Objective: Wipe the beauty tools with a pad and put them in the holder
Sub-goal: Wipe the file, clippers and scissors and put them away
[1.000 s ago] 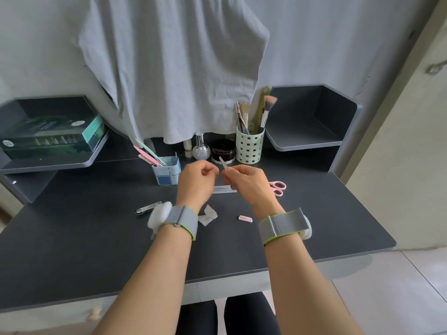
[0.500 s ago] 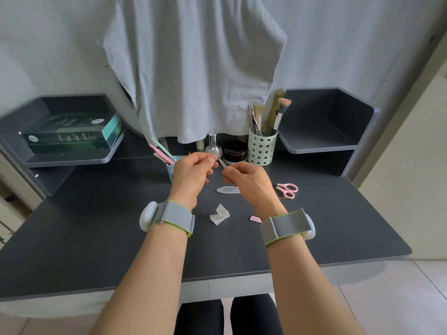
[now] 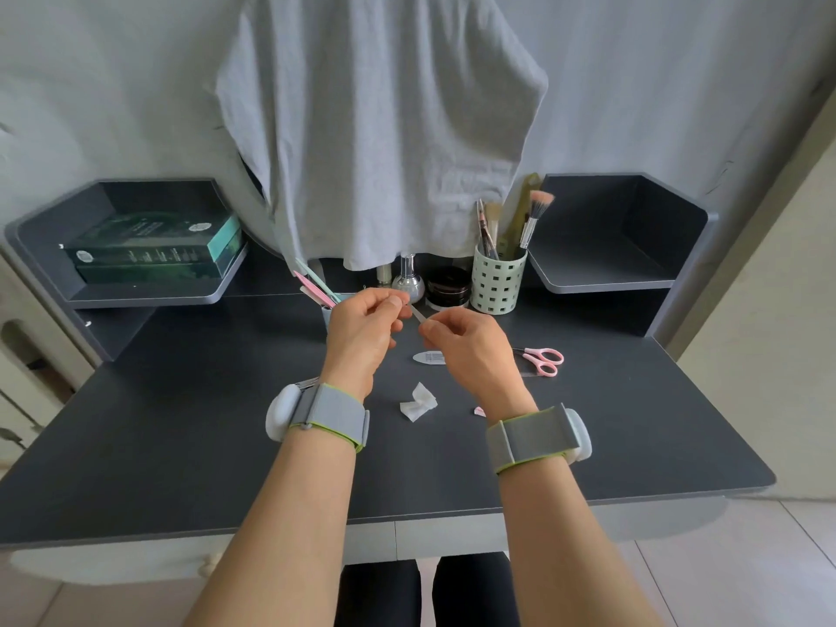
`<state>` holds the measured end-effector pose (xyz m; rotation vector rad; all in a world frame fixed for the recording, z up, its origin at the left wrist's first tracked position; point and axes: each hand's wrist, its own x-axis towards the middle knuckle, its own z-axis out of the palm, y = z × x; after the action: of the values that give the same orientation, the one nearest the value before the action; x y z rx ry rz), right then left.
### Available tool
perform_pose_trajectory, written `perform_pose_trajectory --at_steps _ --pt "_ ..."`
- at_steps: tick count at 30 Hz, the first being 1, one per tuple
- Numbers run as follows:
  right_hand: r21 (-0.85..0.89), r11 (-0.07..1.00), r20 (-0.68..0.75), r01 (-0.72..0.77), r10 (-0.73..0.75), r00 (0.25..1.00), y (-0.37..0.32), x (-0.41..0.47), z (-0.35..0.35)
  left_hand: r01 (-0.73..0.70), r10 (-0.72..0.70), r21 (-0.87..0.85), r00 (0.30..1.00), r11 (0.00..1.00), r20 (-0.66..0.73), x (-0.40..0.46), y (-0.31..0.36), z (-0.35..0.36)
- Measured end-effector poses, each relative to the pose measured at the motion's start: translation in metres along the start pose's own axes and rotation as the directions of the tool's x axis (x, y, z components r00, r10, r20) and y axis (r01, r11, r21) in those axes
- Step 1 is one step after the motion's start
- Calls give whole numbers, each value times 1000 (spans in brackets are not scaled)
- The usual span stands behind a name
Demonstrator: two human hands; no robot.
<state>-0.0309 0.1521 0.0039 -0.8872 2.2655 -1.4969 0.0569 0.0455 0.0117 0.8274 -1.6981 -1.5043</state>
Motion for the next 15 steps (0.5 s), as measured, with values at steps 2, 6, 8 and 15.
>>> perform_pose_trajectory --at_steps 2,6,8,15 --pt "-30 1000 0 4 -4 1000 -1 -1 2 -1 1 -4 1000 1000 -9 0 0 -2" --pt "-96 995 -5 16 -16 1000 -2 -1 4 8 -9 -6 1000 1000 -21 -1 0 -5" --pt "-110 994 -2 19 -19 1000 -3 -1 5 14 -14 -3 1000 1000 -18 -1 0 -5" --pt "-111 994 -22 18 -21 1000 -3 -2 5 14 -14 10 1000 1000 -9 -5 0 -4"
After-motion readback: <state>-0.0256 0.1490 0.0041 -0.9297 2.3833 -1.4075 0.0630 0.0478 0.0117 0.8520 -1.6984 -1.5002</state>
